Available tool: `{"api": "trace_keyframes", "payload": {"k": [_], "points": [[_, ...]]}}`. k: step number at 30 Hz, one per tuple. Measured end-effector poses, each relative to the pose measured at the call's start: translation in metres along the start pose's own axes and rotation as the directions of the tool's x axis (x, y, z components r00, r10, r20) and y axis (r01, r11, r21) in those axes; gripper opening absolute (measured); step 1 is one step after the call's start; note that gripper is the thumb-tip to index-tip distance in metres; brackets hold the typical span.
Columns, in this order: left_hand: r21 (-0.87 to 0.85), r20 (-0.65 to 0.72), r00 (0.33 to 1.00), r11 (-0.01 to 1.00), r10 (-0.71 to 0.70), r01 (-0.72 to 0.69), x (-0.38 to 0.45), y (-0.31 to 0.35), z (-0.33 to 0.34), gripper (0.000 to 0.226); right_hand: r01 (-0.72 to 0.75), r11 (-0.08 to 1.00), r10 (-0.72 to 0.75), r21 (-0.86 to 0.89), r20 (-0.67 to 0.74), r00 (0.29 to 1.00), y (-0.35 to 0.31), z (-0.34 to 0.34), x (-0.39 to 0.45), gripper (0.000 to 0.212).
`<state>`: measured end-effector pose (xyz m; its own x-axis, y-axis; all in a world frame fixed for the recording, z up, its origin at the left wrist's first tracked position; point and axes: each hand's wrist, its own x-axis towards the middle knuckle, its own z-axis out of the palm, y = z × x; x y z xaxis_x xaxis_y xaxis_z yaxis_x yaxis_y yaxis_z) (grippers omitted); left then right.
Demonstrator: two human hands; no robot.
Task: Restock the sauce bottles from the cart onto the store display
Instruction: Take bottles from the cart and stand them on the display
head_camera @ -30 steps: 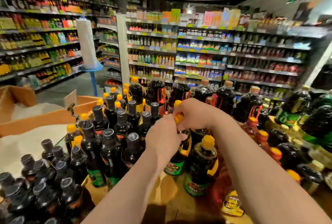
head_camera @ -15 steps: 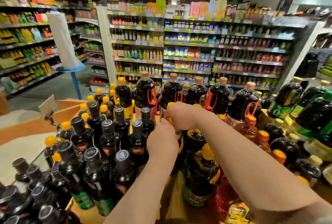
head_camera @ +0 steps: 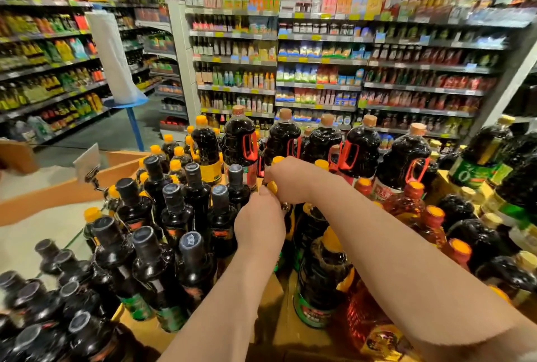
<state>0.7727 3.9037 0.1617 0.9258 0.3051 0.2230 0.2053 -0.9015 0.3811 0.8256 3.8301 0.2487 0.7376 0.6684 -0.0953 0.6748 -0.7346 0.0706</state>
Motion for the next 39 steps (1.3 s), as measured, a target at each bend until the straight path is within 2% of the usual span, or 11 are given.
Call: {"api": "trace_keyframes", "payload": {"k": [2, 4, 8, 11, 15, 21, 23, 27, 32, 37, 39], "points": [[0.029, -0.014, 0.999, 0.998, 0.048, -0.047, -0.005, 0.0, -0.007, 0.032, -0.017, 0.999, 0.017, -0.027, -0.029, 0.999, 0.0, -0.003, -0.006, 0.013], [0.036, -0.034, 0.997, 0.997, 0.069, -0.068, -0.011, 0.0, -0.014, 0.021, -0.022, 0.999, 0.018, -0.049, -0.088, 0.996, 0.0, -0.007, -0.014, 0.008], [0.057, -0.108, 0.993, 0.997, 0.053, -0.047, -0.031, 0.006, -0.032, 0.009, 0.049, 0.996, -0.062, -0.073, -0.183, 0.981, 0.0, -0.016, -0.034, 0.023], [0.071, -0.201, 0.978, 0.997, 0.052, -0.038, -0.056, 0.015, -0.044, 0.008, 0.12, 0.989, -0.135, -0.083, -0.216, 0.967, -0.007, -0.021, -0.053, 0.021], [0.143, -0.271, 0.963, 0.989, 0.001, 0.039, -0.097, 0.027, -0.064, 0.015, 0.245, 0.966, -0.257, -0.079, -0.257, 0.932, -0.025, -0.027, -0.086, 0.018], [0.163, -0.327, 0.932, 0.963, -0.153, 0.215, -0.168, 0.023, -0.088, 0.015, 0.411, 0.906, -0.422, -0.096, -0.186, 0.887, -0.067, -0.033, -0.13, 0.014], [0.198, -0.362, 0.91, 0.937, -0.203, 0.287, -0.198, 0.016, -0.099, 0.015, 0.493, 0.864, -0.504, -0.102, -0.183, 0.844, -0.09, -0.033, -0.146, 0.012], [0.244, -0.324, 0.875, 0.862, -0.36, 0.445, -0.256, -0.009, -0.124, 0.01, 0.628, 0.771, -0.636, -0.105, -0.193, 0.748, -0.15, -0.032, -0.176, 0.015], [0.346, -0.419, 0.791, 0.727, -0.446, 0.593, -0.339, -0.042, -0.155, 0.02, 0.774, 0.631, -0.765, -0.054, -0.212, 0.608, -0.225, -0.019, -0.215, 0.01], [0.403, -0.418, 0.671, 0.537, -0.612, 0.741, -0.439, -0.067, -0.187, 0.022, 0.911, 0.372, -0.916, -0.179, -0.233, 0.328, -0.32, 0.007, -0.268, 0.01], [0.395, -0.407, 0.597, 0.456, -0.691, 0.797, -0.483, -0.073, -0.194, 0.023, 0.933, 0.294, -0.945, -0.208, -0.208, 0.252, -0.36, 0.021, -0.294, 0.016]]}}
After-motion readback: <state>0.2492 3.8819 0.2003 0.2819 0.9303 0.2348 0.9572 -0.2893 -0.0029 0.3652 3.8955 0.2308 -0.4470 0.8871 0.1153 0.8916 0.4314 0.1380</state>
